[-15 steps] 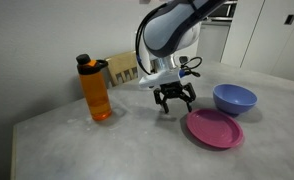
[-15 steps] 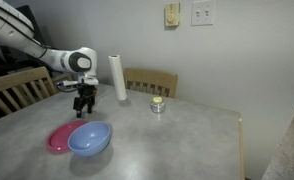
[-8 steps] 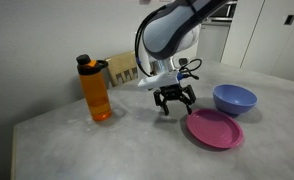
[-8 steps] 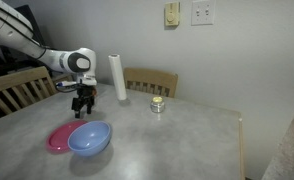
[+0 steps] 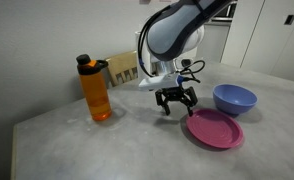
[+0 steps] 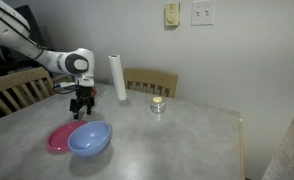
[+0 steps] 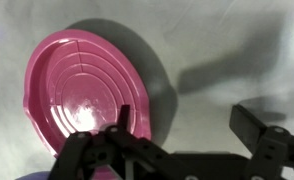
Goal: Put the pink lid on the blue bowl
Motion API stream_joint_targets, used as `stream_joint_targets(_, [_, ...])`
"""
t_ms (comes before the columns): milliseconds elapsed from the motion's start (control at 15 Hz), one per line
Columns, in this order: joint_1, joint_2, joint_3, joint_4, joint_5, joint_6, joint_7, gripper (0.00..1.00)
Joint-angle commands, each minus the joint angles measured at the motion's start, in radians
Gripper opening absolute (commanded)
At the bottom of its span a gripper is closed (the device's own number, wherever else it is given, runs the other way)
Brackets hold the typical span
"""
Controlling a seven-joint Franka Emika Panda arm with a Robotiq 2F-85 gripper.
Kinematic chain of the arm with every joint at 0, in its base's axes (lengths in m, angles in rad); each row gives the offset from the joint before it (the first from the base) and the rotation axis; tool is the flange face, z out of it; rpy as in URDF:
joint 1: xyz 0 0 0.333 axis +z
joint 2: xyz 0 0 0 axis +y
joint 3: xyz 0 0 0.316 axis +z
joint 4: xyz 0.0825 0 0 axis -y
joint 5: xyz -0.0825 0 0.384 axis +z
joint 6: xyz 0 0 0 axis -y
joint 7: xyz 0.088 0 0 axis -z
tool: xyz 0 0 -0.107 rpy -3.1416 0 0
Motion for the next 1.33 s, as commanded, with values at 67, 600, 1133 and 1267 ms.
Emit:
stream_joint_targets(67, [-0.001,-0.069,-0.002,-0.155,-0.008,0.111,0.028,1.00])
stream_joint_targets(600, [-0.007,-0.143,-0.009,-0.299,-0.010,0.210,0.037,1.00])
stream_joint_targets(1133, [-0.035,-0.158,0.001,-0.369,0.002,0.311,-0.007,0.81])
stream_joint_targets(1267, [-0.038,-0.159,0.004,-0.375,0.003,0.334,-0.021,0.68])
